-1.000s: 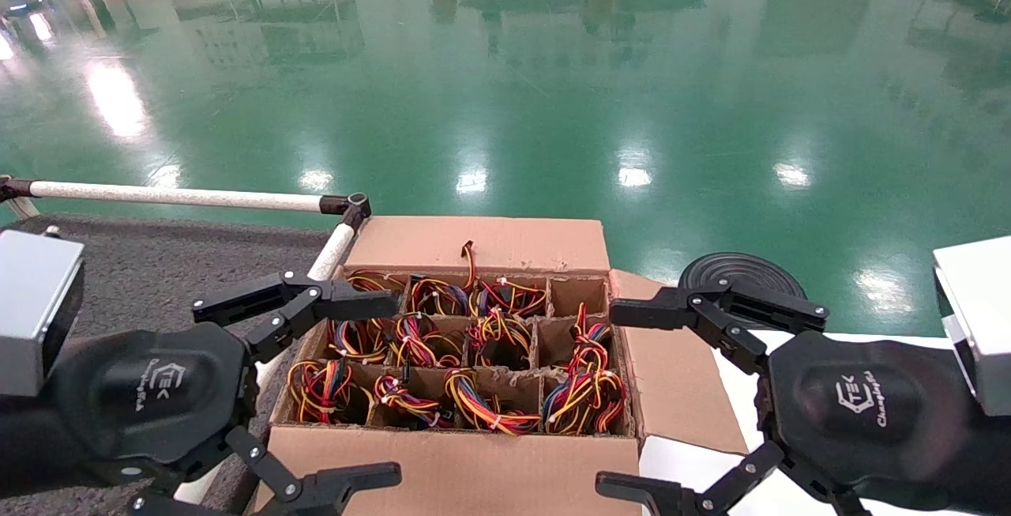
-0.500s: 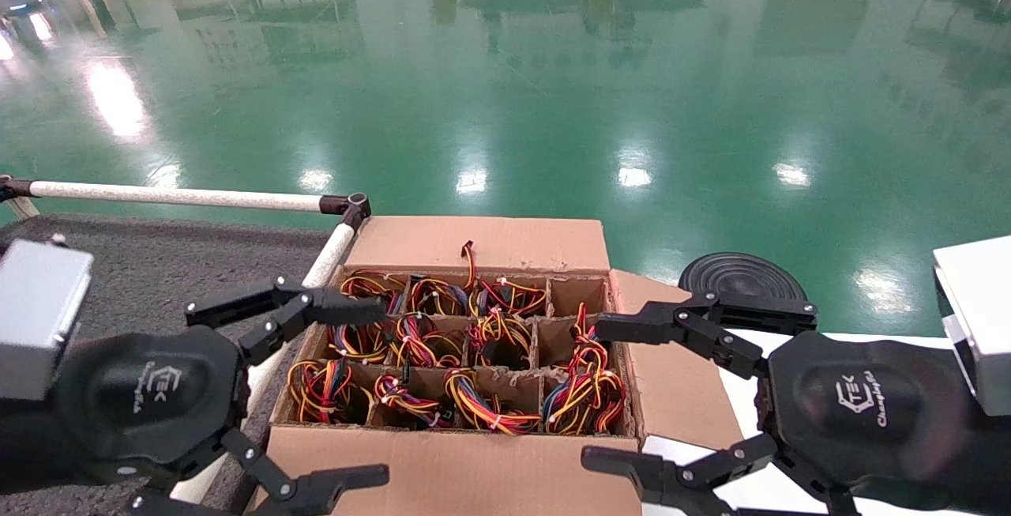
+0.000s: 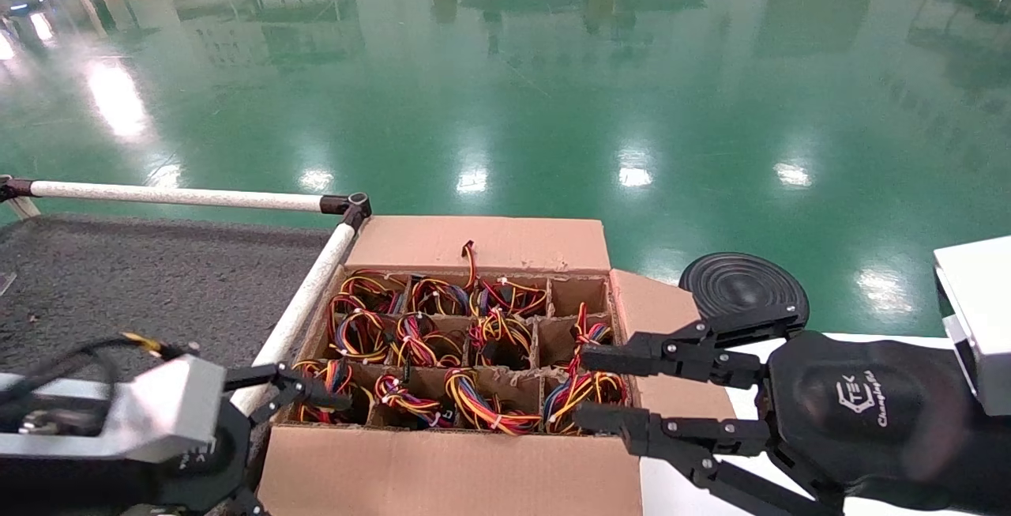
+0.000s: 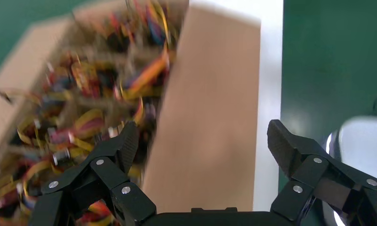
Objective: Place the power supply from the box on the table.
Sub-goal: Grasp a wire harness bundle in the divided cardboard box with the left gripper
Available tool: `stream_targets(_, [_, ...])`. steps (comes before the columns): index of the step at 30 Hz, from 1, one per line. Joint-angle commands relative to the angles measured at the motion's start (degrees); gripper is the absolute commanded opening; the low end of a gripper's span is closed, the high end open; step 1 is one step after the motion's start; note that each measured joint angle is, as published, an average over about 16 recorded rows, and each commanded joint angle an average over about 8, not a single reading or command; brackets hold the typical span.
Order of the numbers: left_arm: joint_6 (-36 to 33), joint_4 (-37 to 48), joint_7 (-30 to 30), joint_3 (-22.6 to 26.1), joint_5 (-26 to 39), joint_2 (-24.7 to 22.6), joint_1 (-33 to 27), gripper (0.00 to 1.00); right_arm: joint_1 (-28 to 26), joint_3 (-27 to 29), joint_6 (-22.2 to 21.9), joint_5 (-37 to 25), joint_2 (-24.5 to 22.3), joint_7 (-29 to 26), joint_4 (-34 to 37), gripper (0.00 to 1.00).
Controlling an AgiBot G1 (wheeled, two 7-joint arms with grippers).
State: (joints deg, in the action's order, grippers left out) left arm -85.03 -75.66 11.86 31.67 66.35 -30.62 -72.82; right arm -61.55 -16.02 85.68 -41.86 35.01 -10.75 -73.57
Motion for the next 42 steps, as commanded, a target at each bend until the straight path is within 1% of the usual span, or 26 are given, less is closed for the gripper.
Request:
stream_targets(1, [-0.09, -0.24, 0.24, 2.08, 3.56, -0.18, -1.38, 1.0, 0.0, 0.0, 0.0, 0.0, 0.0, 0.0, 0.0, 0.0])
stream_targets(9, [2.05, 0.47, -1.65, 7.11, 11.08, -1.38, -3.35, 1.0, 0.0, 0.0, 0.0, 0.0, 0.0, 0.0, 0.0, 0.0])
stream_targets(15, [3.67, 1.18, -3.32, 8.81, 13.98, -2.49, -4.76, 1.0, 0.0, 0.0, 0.0, 0.0, 0.0, 0.0, 0.0, 0.0])
stream_targets(20, [4.52, 1.81, -4.58, 9.2, 15.05, -3.5, -6.3, 1.0, 0.0, 0.0, 0.0, 0.0, 0.0, 0.0, 0.0, 0.0])
stream_targets(25, [4.95, 2.09, -5.67, 8.47, 14.75, -4.27, -7.88, 1.0, 0.0, 0.0, 0.0, 0.0, 0.0, 0.0, 0.0, 0.0])
stream_targets(31, [4.93, 2.09, -6.43, 7.81, 12.45, -4.92, -10.13, 1.0, 0.0, 0.0, 0.0, 0.0, 0.0, 0.0, 0.0, 0.0])
stream_targets(42, [4.19, 1.69, -6.59, 10.21, 7.73, -4.84, -13.82, 1.0, 0.0, 0.0, 0.0, 0.0, 0.0, 0.0, 0.0, 0.0])
